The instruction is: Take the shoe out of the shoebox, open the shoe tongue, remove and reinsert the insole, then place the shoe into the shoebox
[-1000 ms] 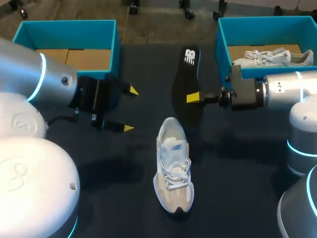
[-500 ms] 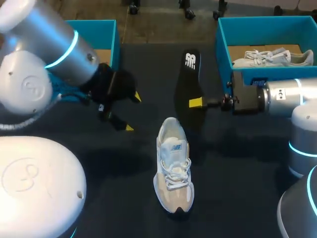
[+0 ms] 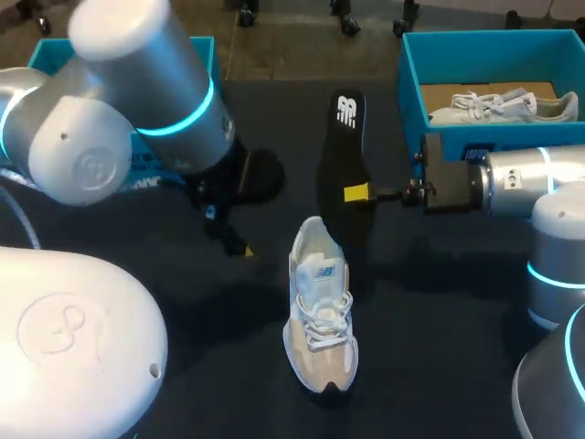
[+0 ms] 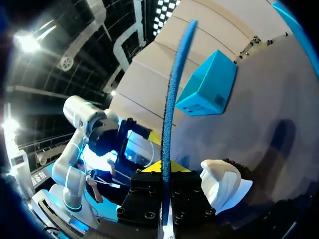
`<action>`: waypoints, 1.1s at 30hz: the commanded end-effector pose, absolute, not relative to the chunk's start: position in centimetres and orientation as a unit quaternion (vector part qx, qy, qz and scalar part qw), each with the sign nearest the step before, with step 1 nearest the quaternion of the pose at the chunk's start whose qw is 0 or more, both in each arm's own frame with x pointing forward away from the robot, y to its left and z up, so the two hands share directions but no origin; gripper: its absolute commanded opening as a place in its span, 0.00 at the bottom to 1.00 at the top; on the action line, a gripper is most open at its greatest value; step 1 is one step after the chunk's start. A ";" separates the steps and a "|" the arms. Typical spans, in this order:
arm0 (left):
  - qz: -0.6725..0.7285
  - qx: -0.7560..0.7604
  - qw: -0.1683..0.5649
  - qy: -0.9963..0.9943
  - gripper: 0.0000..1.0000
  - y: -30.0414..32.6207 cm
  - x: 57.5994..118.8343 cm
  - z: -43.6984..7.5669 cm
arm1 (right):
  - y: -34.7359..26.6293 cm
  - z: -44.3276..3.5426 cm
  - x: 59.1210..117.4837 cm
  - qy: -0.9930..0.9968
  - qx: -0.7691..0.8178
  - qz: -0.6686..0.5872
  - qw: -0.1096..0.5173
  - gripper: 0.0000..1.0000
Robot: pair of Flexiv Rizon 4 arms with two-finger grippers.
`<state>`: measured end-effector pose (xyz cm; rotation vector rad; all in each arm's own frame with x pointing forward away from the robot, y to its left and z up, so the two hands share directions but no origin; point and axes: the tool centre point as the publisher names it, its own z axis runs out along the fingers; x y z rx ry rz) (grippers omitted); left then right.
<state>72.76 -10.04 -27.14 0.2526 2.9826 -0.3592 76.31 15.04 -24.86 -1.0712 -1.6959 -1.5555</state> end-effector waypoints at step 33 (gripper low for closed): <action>-0.237 0.077 0.032 0.968 1.00 -9.8 72.6 -34.1 | 19.3 -27.9 78.0 -0.642 -0.393 -0.606 0.255 0.00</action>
